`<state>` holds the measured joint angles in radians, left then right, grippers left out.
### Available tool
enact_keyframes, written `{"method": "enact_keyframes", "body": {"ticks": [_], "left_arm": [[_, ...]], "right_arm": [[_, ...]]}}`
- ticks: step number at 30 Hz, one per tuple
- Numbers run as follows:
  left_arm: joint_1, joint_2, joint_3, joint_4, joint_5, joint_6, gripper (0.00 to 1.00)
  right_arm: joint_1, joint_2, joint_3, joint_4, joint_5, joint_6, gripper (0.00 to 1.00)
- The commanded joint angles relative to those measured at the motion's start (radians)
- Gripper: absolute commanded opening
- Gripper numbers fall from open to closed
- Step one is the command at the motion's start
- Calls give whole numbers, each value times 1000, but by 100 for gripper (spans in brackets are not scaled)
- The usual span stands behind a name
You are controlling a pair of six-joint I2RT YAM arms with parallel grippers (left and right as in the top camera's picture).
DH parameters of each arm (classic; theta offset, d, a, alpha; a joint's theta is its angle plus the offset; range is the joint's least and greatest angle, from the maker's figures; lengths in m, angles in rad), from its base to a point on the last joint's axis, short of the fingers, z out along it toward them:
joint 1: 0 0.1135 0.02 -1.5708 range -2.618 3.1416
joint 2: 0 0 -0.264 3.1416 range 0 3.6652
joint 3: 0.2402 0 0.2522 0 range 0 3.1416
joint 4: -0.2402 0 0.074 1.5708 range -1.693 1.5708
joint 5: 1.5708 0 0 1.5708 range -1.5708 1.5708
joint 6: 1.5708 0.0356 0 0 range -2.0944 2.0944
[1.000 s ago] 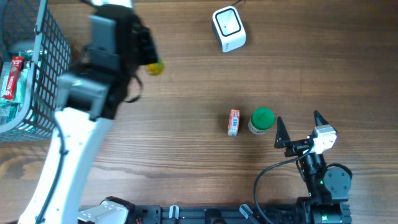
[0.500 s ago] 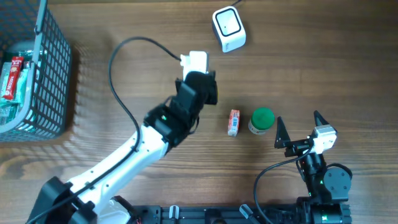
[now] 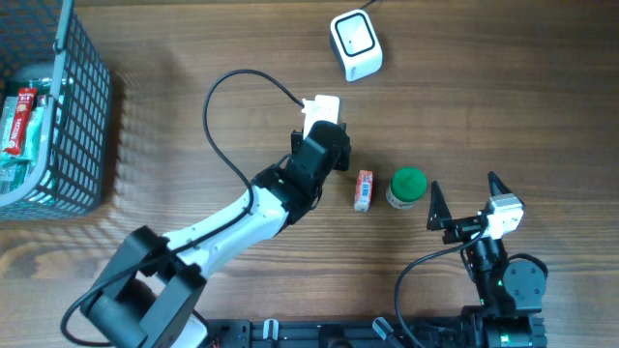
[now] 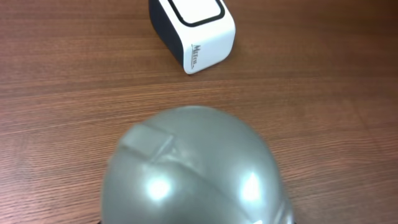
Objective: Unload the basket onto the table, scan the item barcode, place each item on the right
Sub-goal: 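Hold the Vim bottle under the white scanner with the left gripper, then set the Vim bottle on the table and release it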
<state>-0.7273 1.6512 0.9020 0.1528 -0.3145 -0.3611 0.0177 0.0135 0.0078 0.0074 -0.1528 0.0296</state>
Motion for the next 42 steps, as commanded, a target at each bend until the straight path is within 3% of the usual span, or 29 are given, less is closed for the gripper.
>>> {"method": "enact_keyframes", "body": {"ticks": [1,12,18,23,27,42], "left_arm": [[-4,38,-1,47,-19,16,27],[-4,93,-1,61,18,12,32],[-7,95,-1,61,18,12,76],[-26,81,0,57,19,12,95],[-43,31,0,49,19,12,100],[-38,-347,21,-135,3,13,100]], "right_arm": [[2,-2,-3,3,-2,-3,100],[2,0,-3,3,-2,-3,100],[2,0,-3,3,-2,-3,100],[2,0,-3,3,-2,-3,100],[2,0,-3,3,-2,-3,100],[2,0,-3,3,-2,-3,100]]}}
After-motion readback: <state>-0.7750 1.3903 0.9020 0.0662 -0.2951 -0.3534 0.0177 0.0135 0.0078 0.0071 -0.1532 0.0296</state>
